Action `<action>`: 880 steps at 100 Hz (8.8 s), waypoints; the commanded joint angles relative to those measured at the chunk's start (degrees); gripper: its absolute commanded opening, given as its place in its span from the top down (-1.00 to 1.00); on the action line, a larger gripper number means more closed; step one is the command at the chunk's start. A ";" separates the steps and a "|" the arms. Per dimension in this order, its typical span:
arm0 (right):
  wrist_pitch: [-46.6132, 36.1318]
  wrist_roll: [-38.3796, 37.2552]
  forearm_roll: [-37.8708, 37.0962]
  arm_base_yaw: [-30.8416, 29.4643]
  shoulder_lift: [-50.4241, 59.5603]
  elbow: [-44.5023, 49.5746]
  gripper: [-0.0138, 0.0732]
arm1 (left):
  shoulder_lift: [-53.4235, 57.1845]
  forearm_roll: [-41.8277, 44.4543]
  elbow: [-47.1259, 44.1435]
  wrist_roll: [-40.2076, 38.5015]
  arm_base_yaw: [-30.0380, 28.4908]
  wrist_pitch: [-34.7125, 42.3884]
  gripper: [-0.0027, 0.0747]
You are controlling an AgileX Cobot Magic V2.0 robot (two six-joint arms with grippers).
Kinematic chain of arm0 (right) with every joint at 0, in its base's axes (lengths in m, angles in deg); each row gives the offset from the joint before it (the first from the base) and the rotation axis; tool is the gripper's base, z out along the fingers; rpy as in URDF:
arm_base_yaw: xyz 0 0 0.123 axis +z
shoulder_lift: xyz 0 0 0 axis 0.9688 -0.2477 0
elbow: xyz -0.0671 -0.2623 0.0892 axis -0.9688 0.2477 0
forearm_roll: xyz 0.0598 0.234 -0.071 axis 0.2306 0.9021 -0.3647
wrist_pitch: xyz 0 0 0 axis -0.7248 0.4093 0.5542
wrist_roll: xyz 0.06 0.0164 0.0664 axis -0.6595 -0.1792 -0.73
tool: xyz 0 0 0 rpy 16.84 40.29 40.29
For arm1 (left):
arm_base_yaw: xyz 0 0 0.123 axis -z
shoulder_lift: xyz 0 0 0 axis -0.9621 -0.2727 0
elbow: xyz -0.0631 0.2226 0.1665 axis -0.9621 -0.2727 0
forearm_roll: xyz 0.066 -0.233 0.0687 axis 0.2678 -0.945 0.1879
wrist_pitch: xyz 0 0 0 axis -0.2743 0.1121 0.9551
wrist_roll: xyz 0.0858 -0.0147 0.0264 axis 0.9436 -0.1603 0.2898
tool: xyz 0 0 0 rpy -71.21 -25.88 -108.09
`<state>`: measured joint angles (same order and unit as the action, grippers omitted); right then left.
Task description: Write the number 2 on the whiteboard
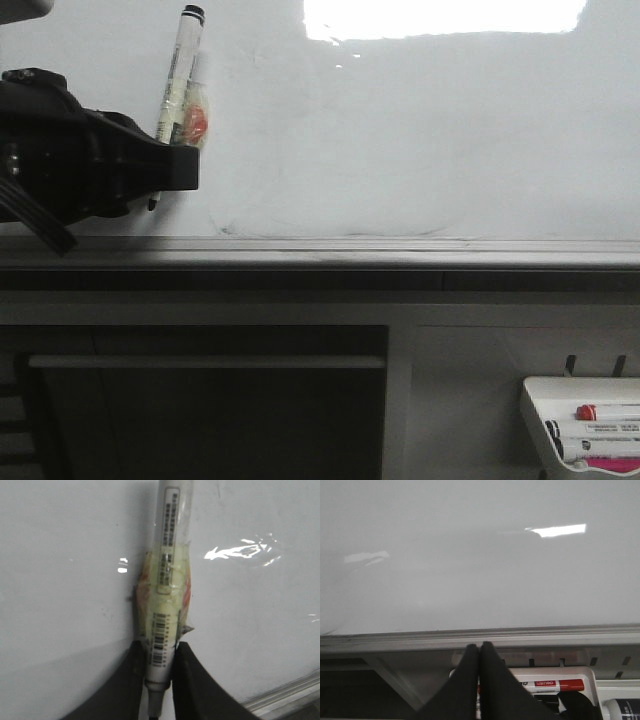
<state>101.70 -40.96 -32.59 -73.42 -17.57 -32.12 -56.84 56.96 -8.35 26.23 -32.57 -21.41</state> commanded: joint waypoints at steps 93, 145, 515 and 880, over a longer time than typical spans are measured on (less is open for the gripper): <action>-12.65 17.10 -0.34 50.79 -28.23 -24.07 -0.28 | 34.32 55.74 -4.72 0.50 2.34 -30.06 0.98; -15.05 17.10 -0.34 53.28 -37.95 -26.04 0.39 | 30.94 58.46 -5.01 0.50 2.34 -23.41 0.98; 13.05 18.03 -7.61 50.84 -42.49 -43.44 0.80 | 18.29 42.76 -1.98 0.54 1.70 -14.80 0.98; -3.14 15.46 -12.60 39.91 17.40 2.91 0.82 | 77.43 18.85 -11.24 0.79 -16.57 -40.44 0.98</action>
<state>103.04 -25.47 -44.41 -33.27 0.30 -27.77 21.11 75.24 -21.06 27.18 -45.05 -64.01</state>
